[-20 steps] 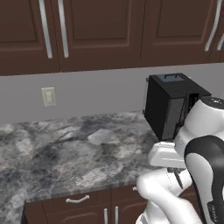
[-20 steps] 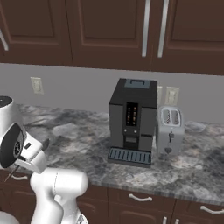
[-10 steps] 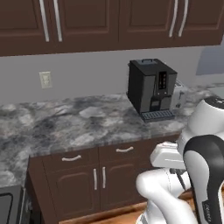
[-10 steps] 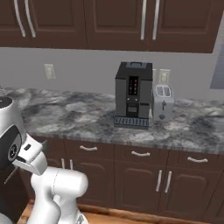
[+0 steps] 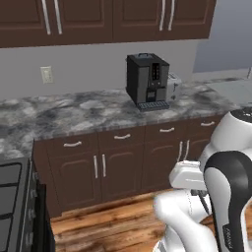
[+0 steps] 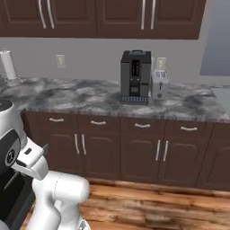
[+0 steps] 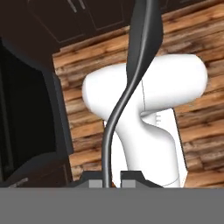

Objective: Take the fork and place it on the left side of the plate. Then take the spoon and place it on the right side of the plate. Make sure they're directly next to the plate.

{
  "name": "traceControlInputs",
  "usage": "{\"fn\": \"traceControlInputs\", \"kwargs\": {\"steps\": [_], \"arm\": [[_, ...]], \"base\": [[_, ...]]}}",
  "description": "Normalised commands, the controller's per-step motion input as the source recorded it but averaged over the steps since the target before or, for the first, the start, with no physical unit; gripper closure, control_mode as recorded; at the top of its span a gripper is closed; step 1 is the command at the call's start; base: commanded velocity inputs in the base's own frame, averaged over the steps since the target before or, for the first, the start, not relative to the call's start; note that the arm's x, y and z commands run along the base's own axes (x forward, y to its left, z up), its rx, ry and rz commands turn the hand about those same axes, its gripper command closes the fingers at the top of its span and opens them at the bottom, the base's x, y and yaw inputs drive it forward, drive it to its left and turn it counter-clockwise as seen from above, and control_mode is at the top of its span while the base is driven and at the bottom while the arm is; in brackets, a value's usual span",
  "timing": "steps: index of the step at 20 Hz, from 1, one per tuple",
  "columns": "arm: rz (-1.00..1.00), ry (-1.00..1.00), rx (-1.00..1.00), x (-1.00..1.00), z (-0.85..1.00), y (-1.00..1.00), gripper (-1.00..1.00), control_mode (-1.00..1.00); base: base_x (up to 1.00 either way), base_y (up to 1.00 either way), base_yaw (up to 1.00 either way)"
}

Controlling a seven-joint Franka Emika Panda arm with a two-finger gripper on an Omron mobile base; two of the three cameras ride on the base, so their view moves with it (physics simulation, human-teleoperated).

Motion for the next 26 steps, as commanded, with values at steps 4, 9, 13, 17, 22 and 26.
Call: {"fn": "traceControlInputs", "kwargs": {"steps": [4, 9, 13, 17, 22, 26], "arm": [[0.00, 0.00, 0.00, 0.00, 0.00, 0.00, 1.00, 1.00], [0.00, 0.00, 0.00, 0.00, 0.00, 0.00, 1.00, 1.00], [0.00, 0.00, 0.00, 0.00, 0.00, 0.00, 1.00, 1.00], [0.00, 0.00, 0.00, 0.00, 0.00, 0.00, 1.00, 1.00], [0.00, 0.00, 0.00, 0.00, 0.00, 0.00, 1.00, 1.00], [0.00, 0.00, 0.00, 0.00, 0.00, 0.00, 1.00, 1.00]], "base": [[-0.87, -0.15, 0.00], [-0.94, -0.32, 0.00], [-1.00, -0.38, 0.00], [-1.00, -0.33, 0.00], [-1.00, -0.38, 0.00], [-0.99, -0.41, 0.00]]}}
